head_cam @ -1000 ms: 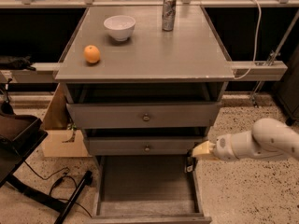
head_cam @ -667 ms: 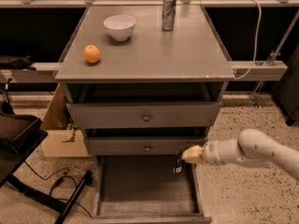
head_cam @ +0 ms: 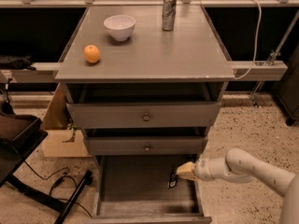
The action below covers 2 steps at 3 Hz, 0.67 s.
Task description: Place rxbar chocolate into bottom drawer
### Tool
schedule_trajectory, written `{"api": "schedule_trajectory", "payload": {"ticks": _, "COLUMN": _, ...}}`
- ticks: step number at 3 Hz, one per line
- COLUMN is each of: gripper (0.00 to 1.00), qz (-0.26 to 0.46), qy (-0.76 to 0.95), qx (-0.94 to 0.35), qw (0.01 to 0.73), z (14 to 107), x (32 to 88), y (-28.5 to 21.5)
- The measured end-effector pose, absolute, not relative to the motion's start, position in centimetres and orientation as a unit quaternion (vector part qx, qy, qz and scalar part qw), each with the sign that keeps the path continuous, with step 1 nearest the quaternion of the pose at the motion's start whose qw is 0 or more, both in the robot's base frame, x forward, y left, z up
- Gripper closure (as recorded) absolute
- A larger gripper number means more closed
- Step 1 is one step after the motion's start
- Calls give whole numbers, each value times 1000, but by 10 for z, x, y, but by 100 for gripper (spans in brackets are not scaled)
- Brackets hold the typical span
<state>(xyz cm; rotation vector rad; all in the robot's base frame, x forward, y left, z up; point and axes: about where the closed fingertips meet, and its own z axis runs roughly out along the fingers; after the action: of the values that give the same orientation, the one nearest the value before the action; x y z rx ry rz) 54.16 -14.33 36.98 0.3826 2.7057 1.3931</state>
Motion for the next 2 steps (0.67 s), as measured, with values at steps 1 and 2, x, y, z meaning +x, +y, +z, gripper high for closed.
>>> {"api": "schedule_trajectory", "payload": {"ticks": 1, "gripper": 100, "qz": 445, "qy": 884, "qx": 142, "qw": 27, "z": 338, "x": 533, "y": -143}}
{"api": "schedule_trajectory", "payload": {"ticks": 2, "gripper": 100, "qz": 445, "qy": 884, "qx": 143, "qw": 27, "z": 336, "x": 533, "y": -143}}
